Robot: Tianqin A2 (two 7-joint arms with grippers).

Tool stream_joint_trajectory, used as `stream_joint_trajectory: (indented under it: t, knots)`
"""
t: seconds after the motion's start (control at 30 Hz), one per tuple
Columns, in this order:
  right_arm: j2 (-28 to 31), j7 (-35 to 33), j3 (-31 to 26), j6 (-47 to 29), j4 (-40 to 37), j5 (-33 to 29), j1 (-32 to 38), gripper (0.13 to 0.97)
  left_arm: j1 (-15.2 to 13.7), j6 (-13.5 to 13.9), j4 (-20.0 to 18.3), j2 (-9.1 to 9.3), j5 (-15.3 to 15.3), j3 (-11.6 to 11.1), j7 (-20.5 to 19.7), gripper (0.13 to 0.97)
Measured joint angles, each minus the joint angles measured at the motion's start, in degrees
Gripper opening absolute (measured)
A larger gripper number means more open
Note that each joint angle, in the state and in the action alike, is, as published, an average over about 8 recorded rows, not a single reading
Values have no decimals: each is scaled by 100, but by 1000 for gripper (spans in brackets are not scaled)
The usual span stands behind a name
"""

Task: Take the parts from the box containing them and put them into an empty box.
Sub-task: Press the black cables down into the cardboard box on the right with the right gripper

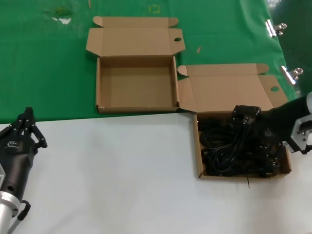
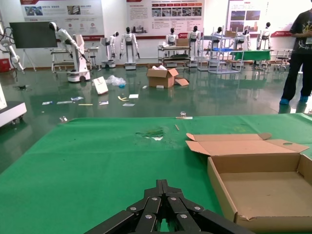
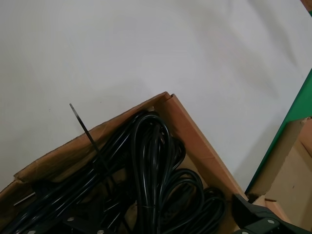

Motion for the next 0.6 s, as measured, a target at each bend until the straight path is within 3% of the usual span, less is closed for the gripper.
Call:
stream_joint_trajectory:
  t: [0.3, 0.6]
  knots:
    - [-192, -288, 46, 120, -560, -54, 147, 840, 0, 0, 0, 0, 0, 0, 0, 140]
    - [-362, -464, 58, 208, -982, -145, 319, 679, 0, 0, 0, 0, 0, 0, 0, 140]
